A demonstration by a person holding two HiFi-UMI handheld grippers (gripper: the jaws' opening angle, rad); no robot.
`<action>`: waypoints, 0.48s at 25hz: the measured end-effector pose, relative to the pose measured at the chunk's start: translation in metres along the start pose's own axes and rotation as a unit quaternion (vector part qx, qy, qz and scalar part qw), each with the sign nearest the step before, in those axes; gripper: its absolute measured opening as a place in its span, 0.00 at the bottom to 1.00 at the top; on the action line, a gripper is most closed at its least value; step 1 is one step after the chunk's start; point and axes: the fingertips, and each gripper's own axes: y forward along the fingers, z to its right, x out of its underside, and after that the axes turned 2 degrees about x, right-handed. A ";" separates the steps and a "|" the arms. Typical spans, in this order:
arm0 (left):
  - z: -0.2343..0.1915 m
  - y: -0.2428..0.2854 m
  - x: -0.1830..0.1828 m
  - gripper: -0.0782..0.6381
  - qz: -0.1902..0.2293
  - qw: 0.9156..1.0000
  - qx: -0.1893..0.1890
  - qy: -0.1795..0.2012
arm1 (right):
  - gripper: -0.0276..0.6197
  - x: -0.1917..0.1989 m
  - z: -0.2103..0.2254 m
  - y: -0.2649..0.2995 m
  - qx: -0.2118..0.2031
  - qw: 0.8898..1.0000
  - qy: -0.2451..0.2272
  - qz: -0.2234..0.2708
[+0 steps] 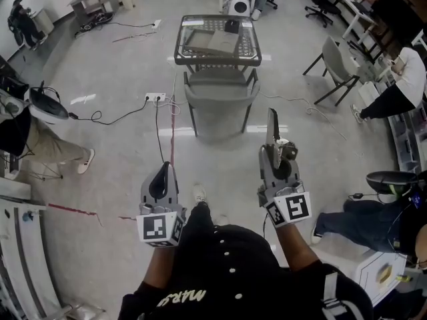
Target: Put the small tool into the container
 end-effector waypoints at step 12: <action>-0.035 0.071 -0.012 0.14 0.006 1.000 0.010 -0.005 | 0.16 0.008 0.014 0.073 0.000 1.000 -0.005 -0.005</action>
